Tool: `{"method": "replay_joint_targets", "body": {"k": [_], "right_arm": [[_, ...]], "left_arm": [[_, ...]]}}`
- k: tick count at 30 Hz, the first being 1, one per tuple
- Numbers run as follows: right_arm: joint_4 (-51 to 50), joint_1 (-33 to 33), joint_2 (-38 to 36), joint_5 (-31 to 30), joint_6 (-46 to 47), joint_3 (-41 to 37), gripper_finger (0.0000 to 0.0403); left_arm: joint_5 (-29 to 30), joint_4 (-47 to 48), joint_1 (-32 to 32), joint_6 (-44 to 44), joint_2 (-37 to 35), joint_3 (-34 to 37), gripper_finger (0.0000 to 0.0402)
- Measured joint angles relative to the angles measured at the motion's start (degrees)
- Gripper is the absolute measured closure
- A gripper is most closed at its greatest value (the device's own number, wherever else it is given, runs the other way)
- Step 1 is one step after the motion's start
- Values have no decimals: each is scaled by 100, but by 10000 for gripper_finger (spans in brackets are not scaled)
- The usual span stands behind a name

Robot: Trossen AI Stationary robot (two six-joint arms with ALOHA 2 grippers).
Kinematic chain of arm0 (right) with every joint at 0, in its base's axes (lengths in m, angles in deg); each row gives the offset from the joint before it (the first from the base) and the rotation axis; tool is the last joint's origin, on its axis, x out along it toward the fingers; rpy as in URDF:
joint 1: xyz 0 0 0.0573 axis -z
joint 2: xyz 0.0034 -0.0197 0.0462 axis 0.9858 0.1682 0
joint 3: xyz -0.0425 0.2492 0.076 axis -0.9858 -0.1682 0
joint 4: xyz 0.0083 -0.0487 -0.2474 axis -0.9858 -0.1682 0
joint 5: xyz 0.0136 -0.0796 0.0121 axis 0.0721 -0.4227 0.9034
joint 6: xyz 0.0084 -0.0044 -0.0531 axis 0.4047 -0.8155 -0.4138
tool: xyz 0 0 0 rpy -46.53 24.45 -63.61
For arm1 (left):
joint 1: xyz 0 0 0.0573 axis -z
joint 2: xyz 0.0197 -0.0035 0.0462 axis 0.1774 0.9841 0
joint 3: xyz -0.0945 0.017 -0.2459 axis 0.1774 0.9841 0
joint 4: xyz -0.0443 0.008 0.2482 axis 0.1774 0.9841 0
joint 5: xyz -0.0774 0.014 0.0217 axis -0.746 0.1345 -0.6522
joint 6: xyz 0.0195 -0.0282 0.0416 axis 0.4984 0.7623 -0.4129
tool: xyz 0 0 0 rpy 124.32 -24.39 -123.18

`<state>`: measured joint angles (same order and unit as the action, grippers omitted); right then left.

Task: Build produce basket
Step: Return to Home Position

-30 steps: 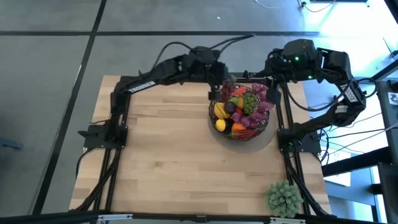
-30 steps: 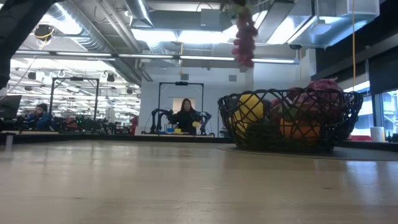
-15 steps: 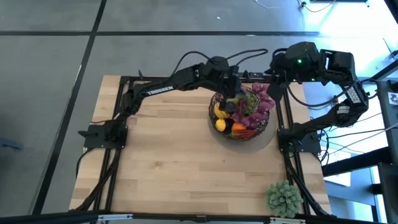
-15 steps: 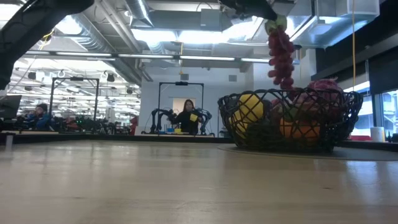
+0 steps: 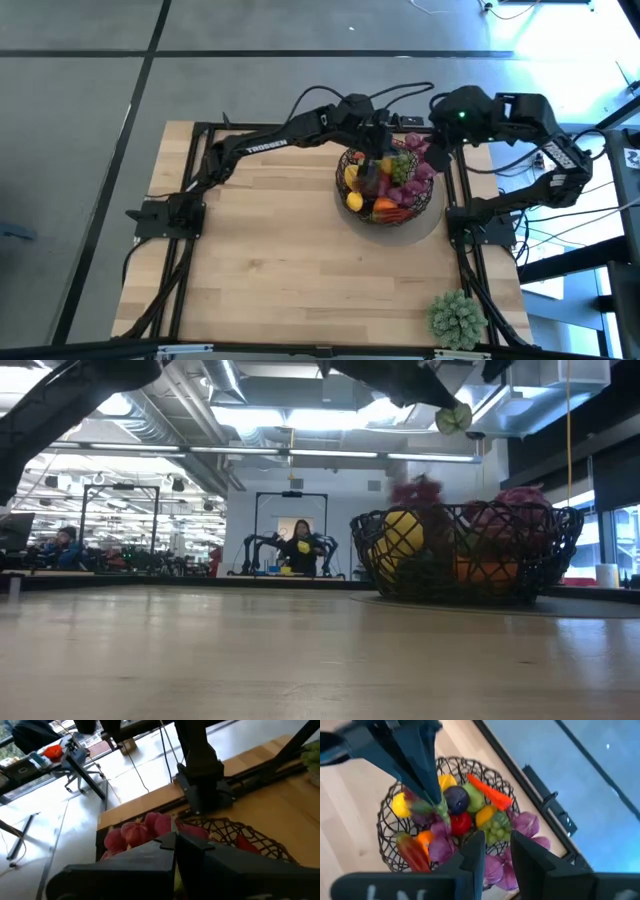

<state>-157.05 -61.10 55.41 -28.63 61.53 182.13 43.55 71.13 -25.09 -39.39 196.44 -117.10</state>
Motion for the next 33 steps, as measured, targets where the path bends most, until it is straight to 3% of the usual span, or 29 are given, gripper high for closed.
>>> {"method": "replay_joint_targets", "body": {"k": [11,22,33], "right_arm": [[409,-4,-119,133,81,-704,316],[578,-126,-224,542,-205,-702,316],[1263,-393,277,1095,-398,-700,316]], "left_arm": [[146,293,-15,-86,-23,0,401],[1645,2222,-330,108,-877,0,401],[2108,3473,-601,548,-1797,-4,401]]}}
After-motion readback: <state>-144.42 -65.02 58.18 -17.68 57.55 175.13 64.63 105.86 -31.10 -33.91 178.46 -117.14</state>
